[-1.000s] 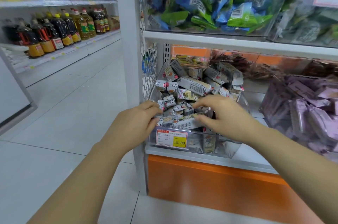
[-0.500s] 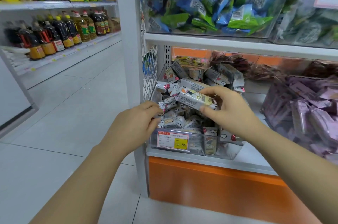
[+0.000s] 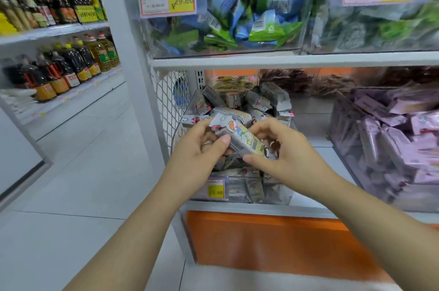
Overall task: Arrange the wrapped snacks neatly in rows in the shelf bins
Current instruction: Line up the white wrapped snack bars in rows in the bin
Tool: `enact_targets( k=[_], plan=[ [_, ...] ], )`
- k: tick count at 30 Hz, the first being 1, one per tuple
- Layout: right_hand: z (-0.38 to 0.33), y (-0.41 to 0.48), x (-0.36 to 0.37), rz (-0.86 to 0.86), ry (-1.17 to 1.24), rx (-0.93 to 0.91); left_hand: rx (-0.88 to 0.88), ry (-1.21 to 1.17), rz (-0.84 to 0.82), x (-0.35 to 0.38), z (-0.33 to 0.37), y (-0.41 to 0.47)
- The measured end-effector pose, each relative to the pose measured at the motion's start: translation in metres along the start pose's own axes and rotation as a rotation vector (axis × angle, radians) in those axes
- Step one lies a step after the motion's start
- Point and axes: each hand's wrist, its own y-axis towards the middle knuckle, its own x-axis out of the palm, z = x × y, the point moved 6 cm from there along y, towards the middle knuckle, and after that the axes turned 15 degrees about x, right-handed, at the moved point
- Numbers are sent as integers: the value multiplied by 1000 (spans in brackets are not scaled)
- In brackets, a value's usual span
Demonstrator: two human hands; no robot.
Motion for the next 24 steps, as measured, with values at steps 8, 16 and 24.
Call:
enact_targets(
  k=[8,16,24],
  plan=[
    [31,2,-14,-53,378,121,-83,125,-287,16,-7,18],
    [36,4,-27,5,203,114,-248,751,-860,13,-67,31],
    [48,7,-35,51,178,131,-271,1029,-1055,20,-87,38]
  ],
)
